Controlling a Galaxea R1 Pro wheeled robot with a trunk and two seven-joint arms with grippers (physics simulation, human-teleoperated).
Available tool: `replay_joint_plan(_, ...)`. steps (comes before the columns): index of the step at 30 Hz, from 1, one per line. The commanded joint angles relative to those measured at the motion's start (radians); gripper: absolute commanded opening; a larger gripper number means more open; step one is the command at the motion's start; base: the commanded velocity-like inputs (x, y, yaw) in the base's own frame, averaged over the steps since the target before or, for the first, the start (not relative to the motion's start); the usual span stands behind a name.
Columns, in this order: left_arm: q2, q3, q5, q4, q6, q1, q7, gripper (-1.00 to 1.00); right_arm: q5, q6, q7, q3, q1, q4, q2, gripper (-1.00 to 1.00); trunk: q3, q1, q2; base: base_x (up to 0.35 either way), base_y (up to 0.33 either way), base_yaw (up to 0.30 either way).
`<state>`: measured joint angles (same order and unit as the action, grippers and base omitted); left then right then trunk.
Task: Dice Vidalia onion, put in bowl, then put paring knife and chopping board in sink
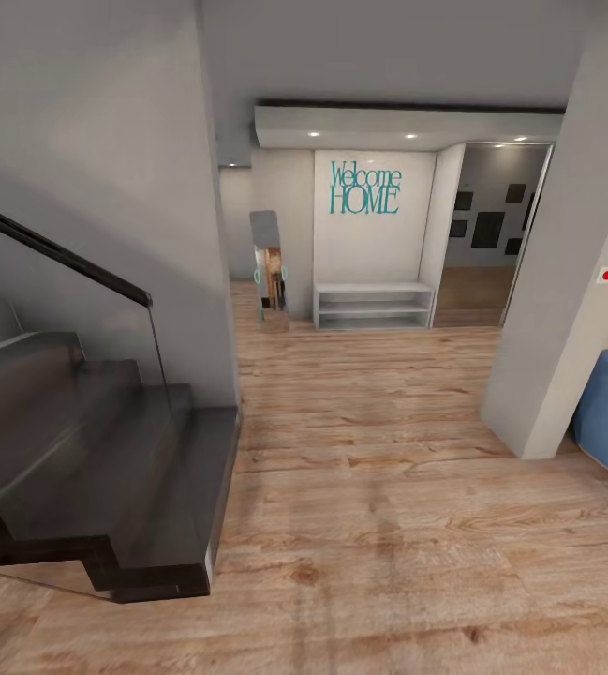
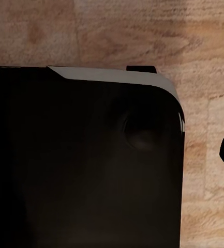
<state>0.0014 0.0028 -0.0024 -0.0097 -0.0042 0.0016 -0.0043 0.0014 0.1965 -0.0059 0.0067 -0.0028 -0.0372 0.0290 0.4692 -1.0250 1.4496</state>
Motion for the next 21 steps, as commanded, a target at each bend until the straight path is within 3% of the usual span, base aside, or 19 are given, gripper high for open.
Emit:
replay_joint_plan(1,0.000,0.001,0.000,-0.001,0.000,0.000,0.000,1.00,0.001,0.003,0.000,0.001,0.000,0.000,0.000,1.00,0.001,0.000,0.000,0.000,0.000,0.000)
replay_joint_plan(12,0.000,0.001,-0.001,-0.035,0.000,0.000,0.001,1.00,0.003,0.004,0.000,0.001,0.000,-0.001,-0.013,1.00,0.001,0.000,0.000,0.000,0.000,0.000)
replay_joint_plan(21,0.001,0.002,-0.001,-0.141,0.000,0.000,0.005,1.00,0.004,0.012,-0.001,-0.002,0.000,-0.027,-0.024,1.00,0.001,0.000,0.000,0.000,0.000,0.000)
